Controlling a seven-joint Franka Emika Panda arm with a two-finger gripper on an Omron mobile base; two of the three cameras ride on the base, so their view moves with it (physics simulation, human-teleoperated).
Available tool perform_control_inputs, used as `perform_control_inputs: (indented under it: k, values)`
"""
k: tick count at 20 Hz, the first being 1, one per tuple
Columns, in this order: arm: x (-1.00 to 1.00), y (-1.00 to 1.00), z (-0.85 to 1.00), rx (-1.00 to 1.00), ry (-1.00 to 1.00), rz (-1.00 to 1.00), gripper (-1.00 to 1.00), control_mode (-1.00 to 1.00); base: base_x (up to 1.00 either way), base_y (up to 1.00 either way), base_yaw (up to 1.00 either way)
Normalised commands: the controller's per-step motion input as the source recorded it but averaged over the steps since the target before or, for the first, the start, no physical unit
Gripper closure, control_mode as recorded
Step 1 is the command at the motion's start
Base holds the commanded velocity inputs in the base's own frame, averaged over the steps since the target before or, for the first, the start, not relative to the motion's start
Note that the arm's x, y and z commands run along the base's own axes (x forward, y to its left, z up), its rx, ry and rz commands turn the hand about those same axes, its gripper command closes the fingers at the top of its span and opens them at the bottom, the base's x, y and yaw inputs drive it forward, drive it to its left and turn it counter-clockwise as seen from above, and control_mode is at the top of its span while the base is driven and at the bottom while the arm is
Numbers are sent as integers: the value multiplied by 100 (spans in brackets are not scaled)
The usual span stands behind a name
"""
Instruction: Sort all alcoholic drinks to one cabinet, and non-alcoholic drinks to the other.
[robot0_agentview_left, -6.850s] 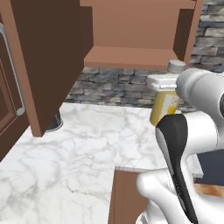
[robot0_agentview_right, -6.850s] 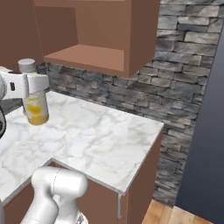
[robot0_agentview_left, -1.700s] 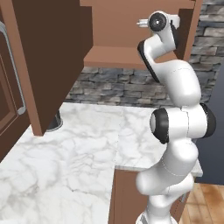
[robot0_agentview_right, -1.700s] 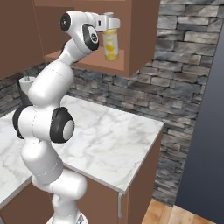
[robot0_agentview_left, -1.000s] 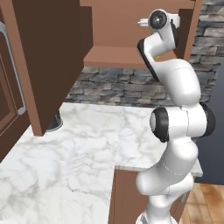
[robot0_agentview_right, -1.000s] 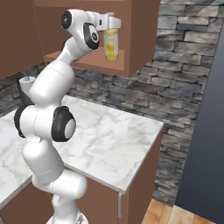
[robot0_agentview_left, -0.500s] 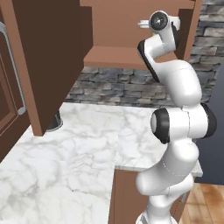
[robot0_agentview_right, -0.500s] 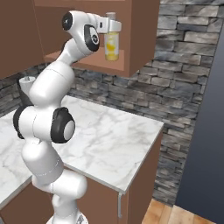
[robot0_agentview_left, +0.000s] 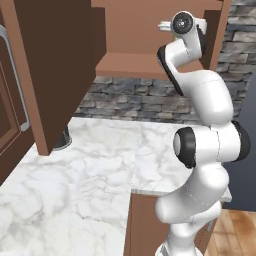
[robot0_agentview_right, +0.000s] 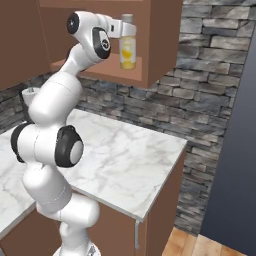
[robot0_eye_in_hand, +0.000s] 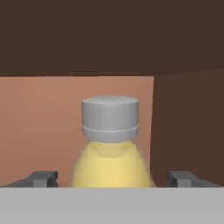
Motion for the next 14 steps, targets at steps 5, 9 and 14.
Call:
perform_control_inputs:
  k: [5,9,14]
  values:
    - [-49,18,15,2,-7,0,-100,-100,0,0,0]
    - [-74,14,9,2,-8,0,-100,-100,0,0,0]
    - [-94,14,0,3,-3,0,-100,-100,0,0,0]
